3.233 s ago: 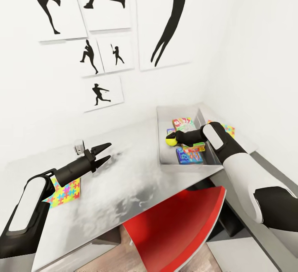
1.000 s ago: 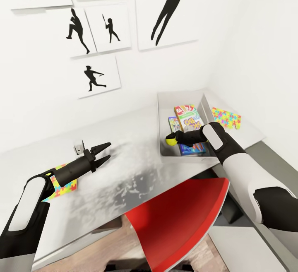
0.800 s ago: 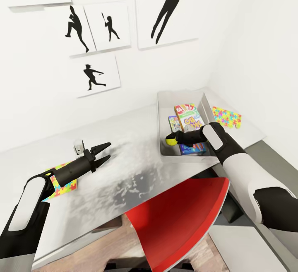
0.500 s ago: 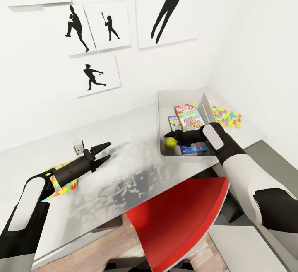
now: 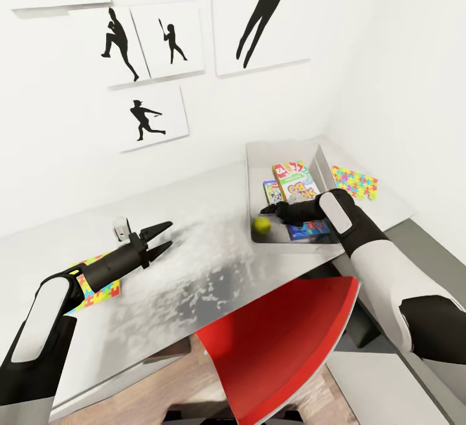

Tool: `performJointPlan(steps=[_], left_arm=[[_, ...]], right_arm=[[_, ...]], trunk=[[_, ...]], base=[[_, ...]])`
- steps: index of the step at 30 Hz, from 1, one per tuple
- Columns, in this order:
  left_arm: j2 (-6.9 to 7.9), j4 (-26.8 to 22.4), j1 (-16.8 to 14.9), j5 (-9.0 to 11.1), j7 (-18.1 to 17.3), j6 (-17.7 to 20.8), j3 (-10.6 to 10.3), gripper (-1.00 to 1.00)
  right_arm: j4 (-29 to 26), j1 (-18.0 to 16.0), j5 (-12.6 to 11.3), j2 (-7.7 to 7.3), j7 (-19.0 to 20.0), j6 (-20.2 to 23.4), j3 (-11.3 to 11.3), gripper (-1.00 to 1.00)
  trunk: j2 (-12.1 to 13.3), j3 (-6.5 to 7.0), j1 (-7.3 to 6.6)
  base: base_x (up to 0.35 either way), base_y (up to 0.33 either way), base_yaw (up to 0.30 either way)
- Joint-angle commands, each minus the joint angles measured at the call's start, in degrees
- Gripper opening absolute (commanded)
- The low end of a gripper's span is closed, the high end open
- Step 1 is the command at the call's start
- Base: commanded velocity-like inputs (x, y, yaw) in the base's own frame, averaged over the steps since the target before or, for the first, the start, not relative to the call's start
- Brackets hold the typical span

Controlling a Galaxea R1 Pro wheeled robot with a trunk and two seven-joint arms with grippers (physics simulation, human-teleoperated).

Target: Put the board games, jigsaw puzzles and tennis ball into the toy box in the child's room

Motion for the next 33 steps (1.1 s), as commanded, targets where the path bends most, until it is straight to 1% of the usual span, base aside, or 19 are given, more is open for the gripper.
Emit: performJointPlan(steps=[1, 3, 4, 5, 7, 8, 12, 15, 20, 26, 27, 29, 31, 33], left_arm=[[-0.01, 0.0, 0.0, -0.5, -0.4, 0.2, 0.1, 1.0], [-0.02, 0.0, 0.0, -0.6, -0.5, 0.2, 0.0, 1.0], [-0.02, 0.0, 0.0, -0.6, -0.5, 0.2, 0.0, 1.0], [-0.02, 0.0, 0.0, -0.6, -0.5, 0.2, 0.0, 1.0], [-0.01, 0.0, 0.0, -0.6, -0.5, 0.2, 0.0, 1.0], [-0.01, 0.0, 0.0, -0.6, -0.5, 0.2, 0.0, 1.0], [-0.02, 0.0, 0.0, -0.6, -0.4, 0.2, 0.0, 1.0], [-0.02, 0.0, 0.0, -0.6, -0.4, 0.2, 0.0, 1.0], [0.01, 0.0, 0.0, -0.6, -0.4, 0.2, 0.0, 1.0], [-0.01, 0.0, 0.0, -0.6, -0.4, 0.2, 0.0, 1.0], [-0.07, -0.3, -0.3, -0.3, -0.7, 0.6, -0.2, 1.0], [-0.06, -0.9, -1.0, 0.5, -1.2, 1.2, -0.2, 1.0], [-0.06, -1.1, -1.6, 1.2, -1.2, 1.7, -0.2, 1.0], [-0.06, -1.1, -2.2, 1.2, -1.2, 1.7, -0.2, 1.0]], right_arm=[[-1.0, 0.0, 0.6, -0.16, 0.6, 0.2, 0.1, 1.0], [-4.5, 0.9, 0.5, -0.94, 0.5, 0.5, -0.1, 1.0], [-4.5, 0.9, 0.5, -0.94, 0.5, 0.5, -0.1, 1.0], [-5.9, 1.4, 0.5, -1.36, 0.6, 0.6, -0.1, 1.0], [-13.1, 3.7, 0.2, -3.07, 0.6, 0.7, -0.2, 1.0], [-14.9, 4.5, 0.2, -3.38, 0.6, 0.8, -0.3, 1.0], [-21.1, 7.3, 0.1, -4.13, 0.6, 0.8, -0.7, 1.0], [-24.4, 8.6, 0.1, -4.41, 0.6, 0.9, -1.3, 1.0], [-27.0, 9.6, 0.1, -4.62, 0.7, 0.9, -1.7, 1.0], [-28.8, 10.3, 0.0, -4.77, 0.8, 0.9, -1.9, 1.0], [-29.2, 10.0, 0.2, -5.1, 0.8, 1.2, -2.2, 1.0], [-29.8, 9.3, 0.2, -5.13, 0.8, 1.9, -2.8, 1.0], [-30.4, 8.7, 0.2, -5.13, 0.8, 2.5, -2.8, 1.0], [-31.1, 8.0, 0.2, -5.13, 0.8, 2.6, -2.8, 1.0]], trunk=[[-0.1, -0.08, 0.03], [-0.1, -0.08, 0.03], [-0.1, -0.08, 0.03], [-0.1, -0.08, 0.03], [-0.1, -0.08, 0.03], [-0.1, -0.08, 0.03], [-0.1, -0.08, 0.03], [-0.1, -0.08, 0.03], [-0.1, -0.08, 0.03], [-0.1, -0.08, 0.03], [-0.1, -0.08, 0.03], [-0.1, -0.08, 0.03], [-0.1, -0.08, 0.03], [-0.1, -0.08, 0.03]], base=[[0.0, 0.0, 0.0], [0.0, 0.0, 0.0], [0.0, 0.0, 0.0], [0.0, 0.0, 0.0], [0.0, 0.0, 0.0], [0.0, 0.0, 0.0], [0.0, 0.0, 0.0], [0.0, 0.0, 0.0], [0.0, 0.0, 0.0], [0.0, 0.0, 0.0], [0.0, 0.0, 0.0], [0.0, 0.0, 0.0], [0.0, 0.0, 0.0], [0.0, 0.0, 0.0]])
